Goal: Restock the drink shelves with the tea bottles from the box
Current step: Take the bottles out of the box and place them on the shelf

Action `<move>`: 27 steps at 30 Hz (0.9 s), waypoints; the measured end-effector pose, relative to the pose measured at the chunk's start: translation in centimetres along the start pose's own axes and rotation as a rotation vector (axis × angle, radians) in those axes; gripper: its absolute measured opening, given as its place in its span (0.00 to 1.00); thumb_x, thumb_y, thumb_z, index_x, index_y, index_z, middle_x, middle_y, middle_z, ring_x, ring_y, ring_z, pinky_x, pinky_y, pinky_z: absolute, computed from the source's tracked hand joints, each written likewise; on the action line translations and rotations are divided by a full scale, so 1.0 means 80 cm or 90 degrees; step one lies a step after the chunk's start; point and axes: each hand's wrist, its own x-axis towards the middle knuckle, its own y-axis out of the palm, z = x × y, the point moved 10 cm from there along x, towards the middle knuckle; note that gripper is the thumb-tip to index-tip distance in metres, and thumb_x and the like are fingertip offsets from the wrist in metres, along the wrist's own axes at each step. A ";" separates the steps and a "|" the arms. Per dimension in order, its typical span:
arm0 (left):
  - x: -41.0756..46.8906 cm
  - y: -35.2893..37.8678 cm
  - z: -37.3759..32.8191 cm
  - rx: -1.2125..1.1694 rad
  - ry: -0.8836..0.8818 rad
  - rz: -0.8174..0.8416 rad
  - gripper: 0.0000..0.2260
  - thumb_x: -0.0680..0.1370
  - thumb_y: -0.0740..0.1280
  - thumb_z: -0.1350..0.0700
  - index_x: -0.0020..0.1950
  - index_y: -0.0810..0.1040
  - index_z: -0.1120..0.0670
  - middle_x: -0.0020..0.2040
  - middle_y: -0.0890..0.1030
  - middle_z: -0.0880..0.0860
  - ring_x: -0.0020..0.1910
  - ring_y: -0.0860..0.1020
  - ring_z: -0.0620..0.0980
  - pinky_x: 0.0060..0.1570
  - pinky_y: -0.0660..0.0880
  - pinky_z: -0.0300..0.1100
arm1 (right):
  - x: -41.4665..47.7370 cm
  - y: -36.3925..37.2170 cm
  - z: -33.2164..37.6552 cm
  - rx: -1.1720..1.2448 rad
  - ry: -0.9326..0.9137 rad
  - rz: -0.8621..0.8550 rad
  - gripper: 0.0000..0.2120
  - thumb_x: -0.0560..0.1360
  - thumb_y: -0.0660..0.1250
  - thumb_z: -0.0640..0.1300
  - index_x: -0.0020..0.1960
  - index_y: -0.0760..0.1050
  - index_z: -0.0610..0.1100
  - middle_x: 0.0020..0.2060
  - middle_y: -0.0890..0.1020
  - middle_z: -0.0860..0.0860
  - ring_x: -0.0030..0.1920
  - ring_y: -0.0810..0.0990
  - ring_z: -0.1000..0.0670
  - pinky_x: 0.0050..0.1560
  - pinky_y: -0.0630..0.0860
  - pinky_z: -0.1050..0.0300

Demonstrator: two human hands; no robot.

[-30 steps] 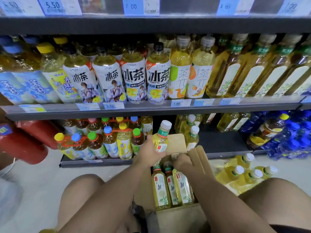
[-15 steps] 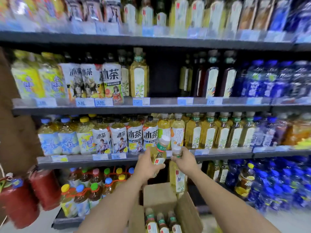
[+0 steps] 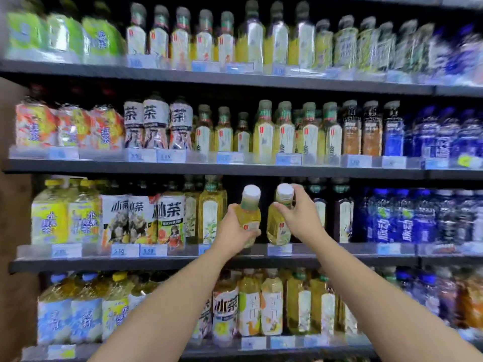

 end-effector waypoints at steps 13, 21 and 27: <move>0.129 0.078 0.090 0.064 -0.119 0.133 0.37 0.58 0.79 0.39 0.62 0.74 0.52 0.48 0.82 0.47 0.46 0.82 0.45 0.48 0.81 0.46 | 0.111 0.103 -0.125 0.030 0.156 0.044 0.19 0.75 0.72 0.46 0.62 0.73 0.42 0.49 0.77 0.50 0.51 0.77 0.49 0.45 0.69 0.61; 0.148 0.088 0.110 0.088 -0.131 0.135 0.24 0.74 0.75 0.49 0.67 0.72 0.53 0.61 0.78 0.51 0.61 0.77 0.52 0.57 0.72 0.41 | 0.122 0.142 -0.162 0.000 0.135 0.047 0.22 0.78 0.69 0.46 0.70 0.70 0.42 0.56 0.82 0.44 0.56 0.80 0.44 0.47 0.69 0.62; 0.133 0.073 0.102 0.206 -0.104 0.080 0.24 0.76 0.72 0.47 0.68 0.72 0.55 0.53 0.83 0.54 0.51 0.82 0.53 0.51 0.80 0.48 | 0.095 0.142 -0.161 -0.224 0.091 0.103 0.32 0.79 0.63 0.55 0.79 0.54 0.52 0.75 0.64 0.45 0.67 0.73 0.42 0.57 0.77 0.49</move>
